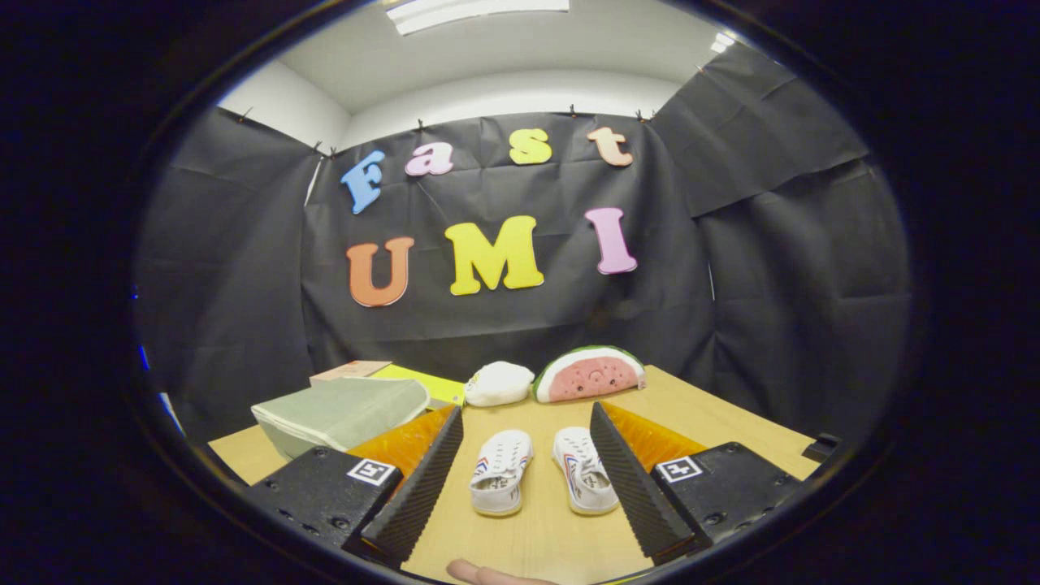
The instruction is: Open the storage box then place both shoes into the box .Put the left shoe in first, then the right shoe, with the right side of both shoes facing outward in a uniform manner.
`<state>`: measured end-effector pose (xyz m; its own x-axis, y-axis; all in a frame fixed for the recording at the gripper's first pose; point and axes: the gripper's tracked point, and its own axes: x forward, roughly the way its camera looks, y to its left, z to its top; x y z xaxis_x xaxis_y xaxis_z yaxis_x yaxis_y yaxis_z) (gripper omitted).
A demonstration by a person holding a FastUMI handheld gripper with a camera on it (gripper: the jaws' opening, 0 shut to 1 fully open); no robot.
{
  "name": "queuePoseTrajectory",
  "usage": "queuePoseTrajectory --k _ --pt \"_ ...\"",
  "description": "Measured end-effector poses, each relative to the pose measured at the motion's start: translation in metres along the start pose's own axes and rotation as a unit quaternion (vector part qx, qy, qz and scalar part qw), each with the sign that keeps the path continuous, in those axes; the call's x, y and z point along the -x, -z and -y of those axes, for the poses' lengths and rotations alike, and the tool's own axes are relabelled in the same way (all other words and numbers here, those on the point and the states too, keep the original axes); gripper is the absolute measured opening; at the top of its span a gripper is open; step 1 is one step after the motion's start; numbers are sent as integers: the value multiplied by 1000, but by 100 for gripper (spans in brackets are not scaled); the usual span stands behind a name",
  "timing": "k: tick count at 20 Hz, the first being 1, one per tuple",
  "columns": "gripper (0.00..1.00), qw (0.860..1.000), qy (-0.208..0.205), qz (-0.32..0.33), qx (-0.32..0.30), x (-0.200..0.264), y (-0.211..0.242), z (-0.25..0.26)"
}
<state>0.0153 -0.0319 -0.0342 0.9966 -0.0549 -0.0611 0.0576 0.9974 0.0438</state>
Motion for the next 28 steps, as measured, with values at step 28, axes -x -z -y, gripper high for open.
queuePoseTrajectory --k 28 --pt "100 993 -97 -64 -23 -95 -8 -43"
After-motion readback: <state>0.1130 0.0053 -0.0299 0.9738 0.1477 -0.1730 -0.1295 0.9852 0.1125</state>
